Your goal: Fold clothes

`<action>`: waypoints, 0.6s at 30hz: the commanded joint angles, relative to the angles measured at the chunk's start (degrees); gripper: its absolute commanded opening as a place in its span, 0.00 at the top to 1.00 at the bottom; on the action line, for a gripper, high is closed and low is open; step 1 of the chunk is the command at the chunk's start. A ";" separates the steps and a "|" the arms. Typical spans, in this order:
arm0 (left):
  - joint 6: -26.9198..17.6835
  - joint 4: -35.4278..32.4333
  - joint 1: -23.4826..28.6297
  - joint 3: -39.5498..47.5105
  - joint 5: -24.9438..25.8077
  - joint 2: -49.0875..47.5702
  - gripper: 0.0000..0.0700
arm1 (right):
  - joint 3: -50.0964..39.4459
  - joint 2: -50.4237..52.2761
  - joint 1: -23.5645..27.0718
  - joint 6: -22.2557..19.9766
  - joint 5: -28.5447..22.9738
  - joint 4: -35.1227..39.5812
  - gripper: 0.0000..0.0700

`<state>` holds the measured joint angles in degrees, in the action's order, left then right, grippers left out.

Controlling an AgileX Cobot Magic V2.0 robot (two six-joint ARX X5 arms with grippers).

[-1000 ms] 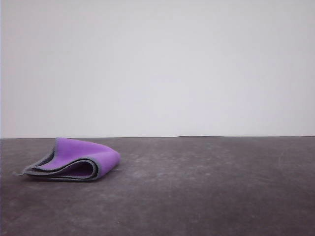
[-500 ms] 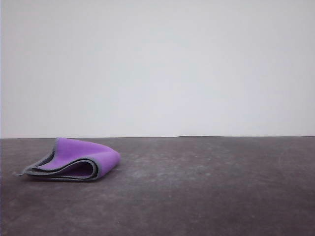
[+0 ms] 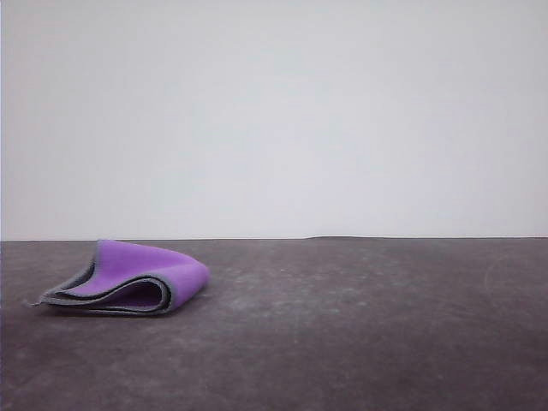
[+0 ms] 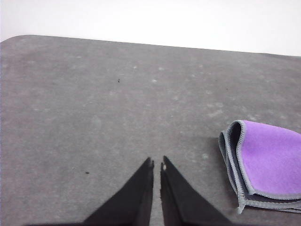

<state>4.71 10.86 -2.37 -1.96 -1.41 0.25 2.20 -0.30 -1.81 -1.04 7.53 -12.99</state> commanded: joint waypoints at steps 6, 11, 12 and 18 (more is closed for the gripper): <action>-0.11 1.17 0.00 0.68 -0.15 -0.07 0.98 | -0.46 0.09 0.05 0.81 -0.04 0.64 1.00; -0.11 1.17 0.00 0.68 -0.15 -0.07 0.98 | -0.46 0.09 0.05 0.79 -0.04 0.68 1.00; -0.11 1.16 0.00 0.68 -0.15 -0.07 0.98 | -0.46 0.09 0.07 0.79 -0.04 0.68 1.00; -0.11 1.17 0.00 0.68 -0.15 -0.07 0.98 | -0.46 0.09 0.07 0.81 -0.04 0.71 1.00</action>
<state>4.71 10.87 -2.37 -1.96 -1.41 0.25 2.20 -0.30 -1.80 -1.04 7.53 -12.99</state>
